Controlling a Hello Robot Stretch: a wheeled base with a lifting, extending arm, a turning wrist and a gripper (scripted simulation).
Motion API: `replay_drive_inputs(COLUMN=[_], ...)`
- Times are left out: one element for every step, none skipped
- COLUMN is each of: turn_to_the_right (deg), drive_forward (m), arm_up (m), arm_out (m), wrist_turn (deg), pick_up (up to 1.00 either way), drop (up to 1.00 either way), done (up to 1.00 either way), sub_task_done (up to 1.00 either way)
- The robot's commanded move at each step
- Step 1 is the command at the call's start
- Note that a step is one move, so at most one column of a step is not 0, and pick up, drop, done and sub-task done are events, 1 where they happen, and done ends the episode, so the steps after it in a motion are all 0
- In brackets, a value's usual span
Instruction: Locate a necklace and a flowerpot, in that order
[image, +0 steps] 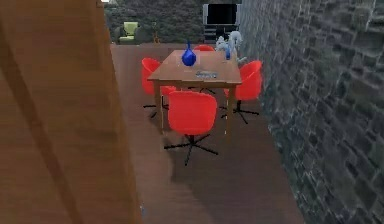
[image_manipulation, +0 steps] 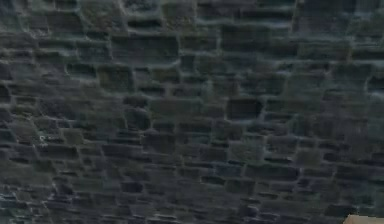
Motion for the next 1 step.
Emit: replay_drive_inputs(turn_to_the_right=[0.0], drive_forward=[0.65], arm_up=[0.0], arm_out=[0.0], wrist_turn=[0.0], pick_up=[0.0], drop=[0.0], done=[0.0], sub_task_done=[0.0])
